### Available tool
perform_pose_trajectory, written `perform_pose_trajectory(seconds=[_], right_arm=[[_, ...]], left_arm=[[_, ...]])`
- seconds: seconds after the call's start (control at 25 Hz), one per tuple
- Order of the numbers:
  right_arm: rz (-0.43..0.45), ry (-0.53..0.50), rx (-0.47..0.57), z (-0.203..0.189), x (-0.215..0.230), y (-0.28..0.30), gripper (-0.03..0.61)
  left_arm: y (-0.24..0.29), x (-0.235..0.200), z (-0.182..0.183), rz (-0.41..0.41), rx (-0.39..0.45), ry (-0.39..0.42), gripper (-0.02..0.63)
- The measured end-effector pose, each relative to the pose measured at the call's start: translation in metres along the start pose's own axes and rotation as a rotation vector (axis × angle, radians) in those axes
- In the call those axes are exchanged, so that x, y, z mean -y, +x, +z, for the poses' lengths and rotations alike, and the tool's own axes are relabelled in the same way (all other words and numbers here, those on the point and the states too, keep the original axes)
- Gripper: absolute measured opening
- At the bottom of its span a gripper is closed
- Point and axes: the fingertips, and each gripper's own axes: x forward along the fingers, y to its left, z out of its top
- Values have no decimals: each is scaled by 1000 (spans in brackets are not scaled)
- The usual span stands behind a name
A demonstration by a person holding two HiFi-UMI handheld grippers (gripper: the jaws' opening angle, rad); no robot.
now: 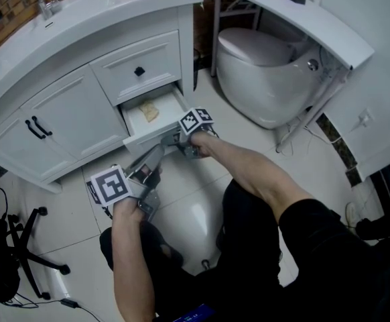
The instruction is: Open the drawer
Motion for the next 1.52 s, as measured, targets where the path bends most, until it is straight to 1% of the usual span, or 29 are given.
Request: perform_pose_trajectory(seconds=[0.16, 0.24, 0.32, 0.4, 0.52, 0.64, 0.76, 1.08, 1.2, 1.36, 1.52], right_arm=[[-5, 0, 1, -4, -2, -1, 150], [-7, 3, -2, -7, -1, -2, 150], [-8, 8, -5, -11, -1, -4, 150], [-9, 14, -5, -14, -2, -5, 150], [-14, 10, -5, -15, -4, -5, 150], [-18, 12, -6, -18, -4, -6, 150], [-17, 11, -4, -19, -3, -6, 150], [-31, -4, -9, -26, -5, -9, 150], [-43, -9, -9, -27, -3, -10, 150], [-58, -11, -11, -27, -3, -9, 150], [-63, 0, -6, -26, -3, -7, 152]], left_arm=[[1, 6, -4, -23, -6, -6, -9], [0, 5, -8, -19, -5, -20, -9], [0, 7, -9, -13, -7, -15, -9], [1, 9, -10, -25, -6, -23, -9], [3, 15, -11, -37, -18, -6, -9], [2, 11, -15, -30, -11, -41, -9], [3, 17, -14, -38, -15, -19, -9], [3, 31, -24, -56, -16, -17, -9], [-3, 31, -28, -47, 2, -32, -9], [-22, 28, -23, -14, 24, -15, -9], [-36, 28, -16, -5, 48, 6, -9]])
